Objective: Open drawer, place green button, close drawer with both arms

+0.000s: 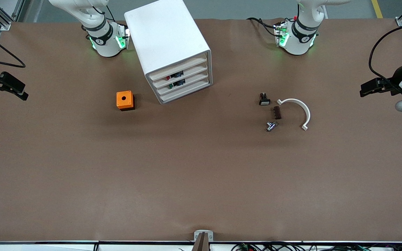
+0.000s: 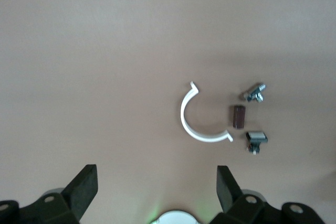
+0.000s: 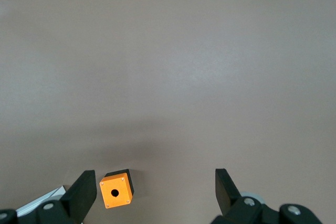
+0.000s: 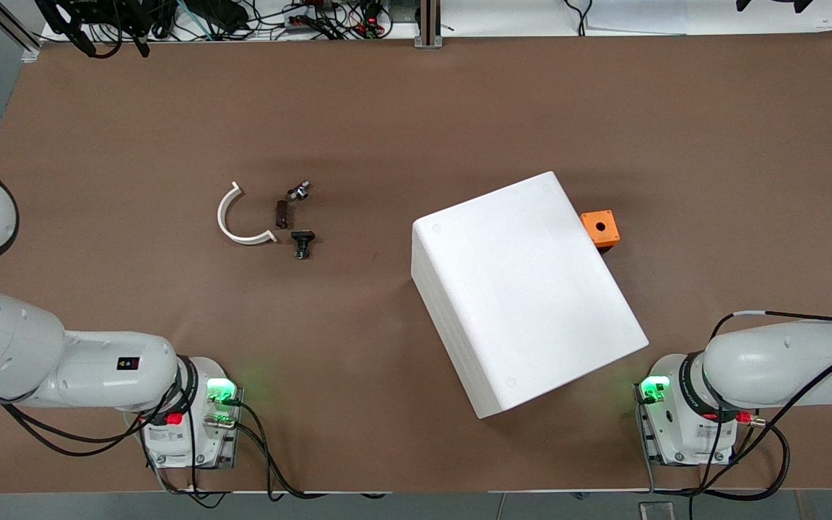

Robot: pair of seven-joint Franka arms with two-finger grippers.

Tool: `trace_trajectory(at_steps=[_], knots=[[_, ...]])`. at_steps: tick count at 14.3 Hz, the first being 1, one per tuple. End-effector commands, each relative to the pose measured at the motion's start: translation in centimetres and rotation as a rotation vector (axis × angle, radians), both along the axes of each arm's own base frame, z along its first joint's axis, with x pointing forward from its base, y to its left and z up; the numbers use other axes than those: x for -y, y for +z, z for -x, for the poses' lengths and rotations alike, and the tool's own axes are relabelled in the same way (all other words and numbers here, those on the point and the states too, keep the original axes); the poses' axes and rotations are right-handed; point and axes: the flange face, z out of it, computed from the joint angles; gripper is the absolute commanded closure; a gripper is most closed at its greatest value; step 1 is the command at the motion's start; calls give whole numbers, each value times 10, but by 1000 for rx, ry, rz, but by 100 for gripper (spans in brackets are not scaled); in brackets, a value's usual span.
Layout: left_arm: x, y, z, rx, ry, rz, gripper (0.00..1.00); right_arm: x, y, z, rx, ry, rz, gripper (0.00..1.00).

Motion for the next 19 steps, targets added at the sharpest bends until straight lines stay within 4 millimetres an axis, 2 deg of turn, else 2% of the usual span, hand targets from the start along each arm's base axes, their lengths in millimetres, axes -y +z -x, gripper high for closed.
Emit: trace_trajectory(at_steps=[1, 4, 7, 9, 13, 19], knots=[[4, -4, 4, 78, -24, 14, 0, 3, -6, 0, 6, 0, -12, 0], [12, 0, -2, 113, -39, 11, 0, 4, -9, -2, 22, -1, -11, 0], [16, 27, -2, 155, -37, 14, 0, 4, -12, -7, 40, -2, -9, 0], [19, 36, 2, 138, -37, 14, 0, 3, -13, -8, 40, 0, -9, 0], [19, 45, 9, 99, -38, 15, 0, 11, -17, -14, 54, -14, -7, 0], [18, 42, 11, 65, -39, 34, 0, 9, -18, -14, 49, -10, -8, 0]])
